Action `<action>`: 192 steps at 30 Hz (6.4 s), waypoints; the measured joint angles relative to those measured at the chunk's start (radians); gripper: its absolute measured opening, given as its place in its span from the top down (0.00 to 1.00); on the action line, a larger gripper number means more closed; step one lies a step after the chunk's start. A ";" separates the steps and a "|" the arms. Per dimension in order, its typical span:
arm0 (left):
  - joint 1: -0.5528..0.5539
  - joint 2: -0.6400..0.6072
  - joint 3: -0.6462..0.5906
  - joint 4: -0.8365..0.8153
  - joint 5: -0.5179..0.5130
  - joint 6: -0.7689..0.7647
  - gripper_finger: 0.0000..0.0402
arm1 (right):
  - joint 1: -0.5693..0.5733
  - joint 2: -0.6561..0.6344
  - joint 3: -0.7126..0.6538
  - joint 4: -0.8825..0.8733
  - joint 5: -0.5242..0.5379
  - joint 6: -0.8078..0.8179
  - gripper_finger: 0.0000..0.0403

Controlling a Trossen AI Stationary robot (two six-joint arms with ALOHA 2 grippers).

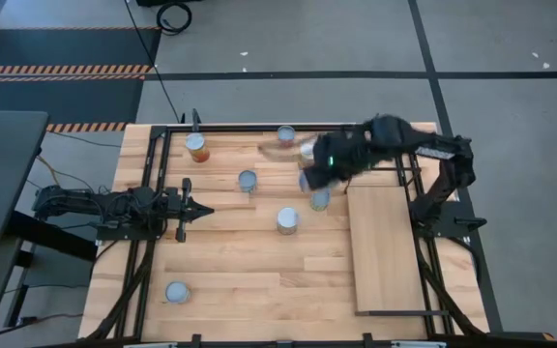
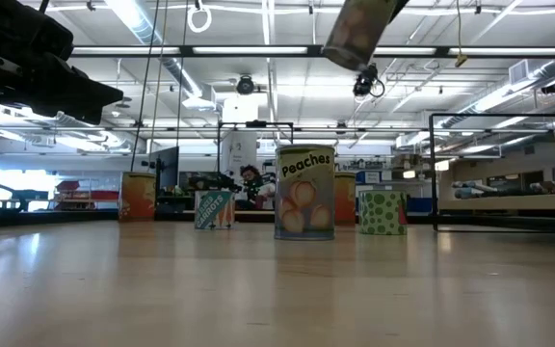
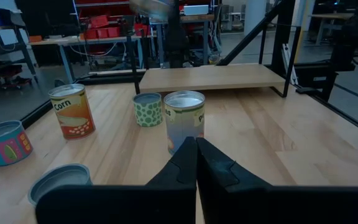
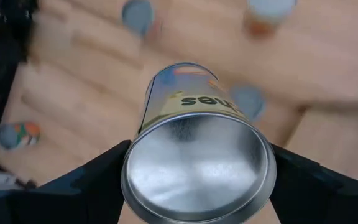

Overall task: Pick and place cans onto a shelf
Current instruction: Put the top canned peaches on the shelf, then put the canned peaches on the shelf aligned with the canned peaches

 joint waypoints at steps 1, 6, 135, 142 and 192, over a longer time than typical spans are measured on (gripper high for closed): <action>0.000 0.000 0.000 0.000 0.000 0.000 0.99 | 0.035 0.002 -0.014 0.000 -0.010 0.054 0.20; 0.000 0.000 0.000 0.000 0.000 0.000 0.99 | 0.212 0.000 -0.143 0.001 -0.078 0.313 0.20; 0.000 0.000 0.000 0.002 0.000 0.000 0.99 | -0.057 0.119 -0.757 0.849 -0.275 -1.654 0.07; 0.000 0.000 0.000 0.001 0.000 0.000 0.99 | -0.058 0.119 -0.757 0.876 -0.275 -1.688 0.09; 0.000 0.000 0.000 0.000 0.000 0.000 0.99 | 0.165 -0.758 -0.739 0.005 -0.011 -1.019 0.22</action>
